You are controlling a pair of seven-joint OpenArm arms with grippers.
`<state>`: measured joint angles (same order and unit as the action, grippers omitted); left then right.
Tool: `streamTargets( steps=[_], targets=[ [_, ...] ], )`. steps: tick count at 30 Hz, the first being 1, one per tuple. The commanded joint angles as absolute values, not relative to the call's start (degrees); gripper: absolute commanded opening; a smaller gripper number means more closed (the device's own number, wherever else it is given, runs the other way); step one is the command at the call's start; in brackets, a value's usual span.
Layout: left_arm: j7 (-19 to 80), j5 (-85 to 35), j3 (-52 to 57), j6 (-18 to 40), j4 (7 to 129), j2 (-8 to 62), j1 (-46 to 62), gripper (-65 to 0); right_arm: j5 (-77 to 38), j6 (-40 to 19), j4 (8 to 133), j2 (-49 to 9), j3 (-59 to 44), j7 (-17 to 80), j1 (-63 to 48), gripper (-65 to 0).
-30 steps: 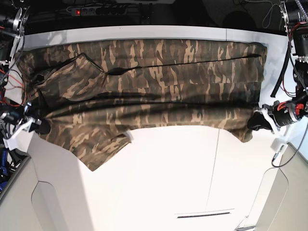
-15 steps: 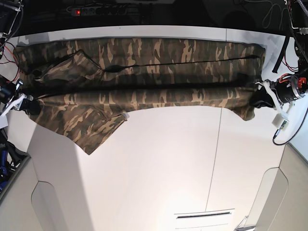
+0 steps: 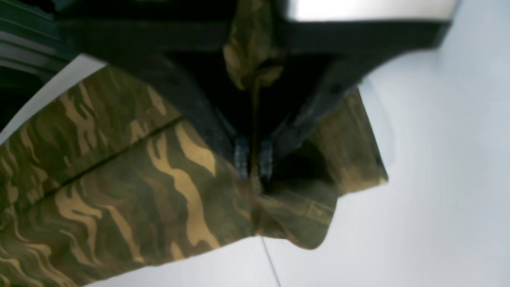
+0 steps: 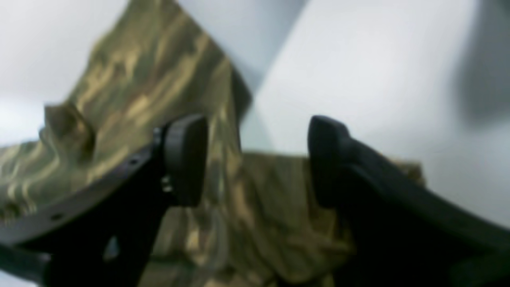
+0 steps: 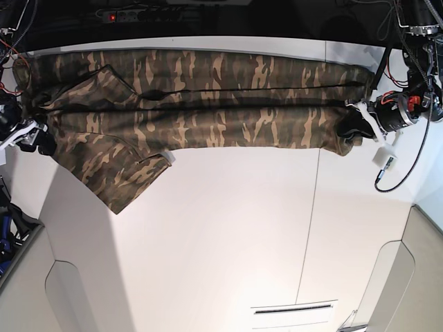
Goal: Fold the T-shirt properly
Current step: 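Grasp the hem corners and fold the hem over toward the collar, then regrasp the folded strip ends and pull it taut between grippers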
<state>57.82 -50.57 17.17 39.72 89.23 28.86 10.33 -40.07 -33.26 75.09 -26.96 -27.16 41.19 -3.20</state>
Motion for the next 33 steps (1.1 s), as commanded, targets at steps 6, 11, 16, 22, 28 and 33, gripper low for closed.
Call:
streamTargets(
  steps=[6,11,16,22,28,33],
  targets=[
    [56.80,-51.22,17.69,40.00,90.06,29.87,9.87,-65.0,-39.53,-32.32,75.90,-28.34,-27.73,35.62,1.78,-25.3],
    [56.31,-51.24,17.69,40.00,90.06,29.85,9.85,-65.0,-33.74,-32.12,75.83,-25.58,-27.73,31.70,6.02,-25.3],
    [55.02,-51.24,17.69,40.00,90.06,29.85,9.82,-65.0,-29.63,-32.08,73.65,-21.58,-24.58,30.33,8.10,-25.3],
    [54.65,-51.22,17.69,40.00,90.06,29.85,9.85,-65.0,-23.92,-31.27,62.28,-20.78,-15.73,22.55,11.70,-25.3],
    [54.81,-51.20,17.69,40.00,90.04,29.85,9.85,-65.0,-23.99,-31.33,58.30,-20.75,-10.04,22.31,12.86,-25.4],
    [54.68,-51.22,17.69,40.00,90.06,29.85,9.85,-65.0,-23.99,-31.86,58.35,-20.78,-9.23,22.52,12.86,-25.6]
  ],
)
